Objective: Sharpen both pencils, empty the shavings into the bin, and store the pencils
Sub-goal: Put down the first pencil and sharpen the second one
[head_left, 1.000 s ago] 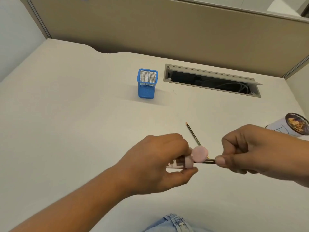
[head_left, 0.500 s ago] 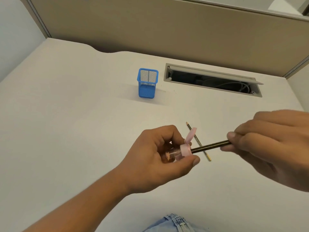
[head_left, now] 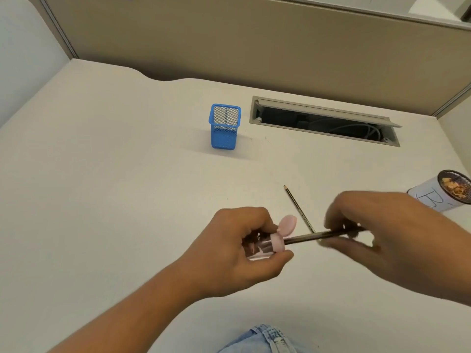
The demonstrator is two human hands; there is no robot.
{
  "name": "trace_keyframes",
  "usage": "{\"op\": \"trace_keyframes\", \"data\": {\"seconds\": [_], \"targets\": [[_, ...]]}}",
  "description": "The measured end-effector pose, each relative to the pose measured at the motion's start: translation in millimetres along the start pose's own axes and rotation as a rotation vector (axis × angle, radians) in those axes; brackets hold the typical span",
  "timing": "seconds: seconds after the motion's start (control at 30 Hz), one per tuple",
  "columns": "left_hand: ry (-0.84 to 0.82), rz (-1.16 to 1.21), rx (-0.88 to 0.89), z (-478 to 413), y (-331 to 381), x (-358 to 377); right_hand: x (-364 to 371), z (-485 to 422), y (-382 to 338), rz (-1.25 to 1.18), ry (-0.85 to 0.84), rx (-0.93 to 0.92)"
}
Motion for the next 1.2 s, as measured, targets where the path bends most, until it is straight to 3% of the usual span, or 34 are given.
{"op": "trace_keyframes", "data": {"seconds": [0.1,0.17,0.23,0.27,0.33,0.43,0.5,0.57,0.7,0.9,1.03,1.2], "targets": [[-0.048,0.401,-0.178,0,-4,5,-11,5,-20,0.288,0.211,-0.394],[-0.078,0.577,-0.232,-1,-3,9,-17,3,-26,0.354,0.324,-0.451],[-0.071,0.610,-0.253,-1,-5,10,-12,1,-24,0.338,0.291,-0.413],[-0.044,0.555,-0.235,-1,-6,8,-8,-1,-22,0.302,0.233,-0.339],[0.027,0.282,-0.115,-1,-6,2,-1,-6,-10,0.154,0.100,-0.017],[0.024,-0.201,0.205,0,1,0,19,-6,11,-0.424,-0.183,0.513],[-0.035,-0.231,0.258,3,1,5,30,-3,15,-0.677,-0.328,0.659],[-0.021,-0.169,0.227,4,-2,7,32,-4,15,-0.617,-0.366,0.635],[0.028,-0.006,0.079,8,-16,12,23,-8,3,-0.235,-0.312,0.436],[0.019,0.060,0.045,6,-19,13,14,-6,-7,0.062,-0.188,0.267],[0.036,0.148,-0.036,6,-30,9,7,-3,3,0.024,-0.063,0.234],[0.070,0.210,-0.084,8,-36,8,6,1,10,-0.139,-0.009,0.344]]}}
Point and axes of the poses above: each hand's wrist, its own z-axis away from the middle knuckle, its own x-axis out of the palm, y = z × x, the point moved 6 cm from there along -z, towards the middle knuckle, and after that the axes turned 11 degrees about -z, right-handed, at the moved point
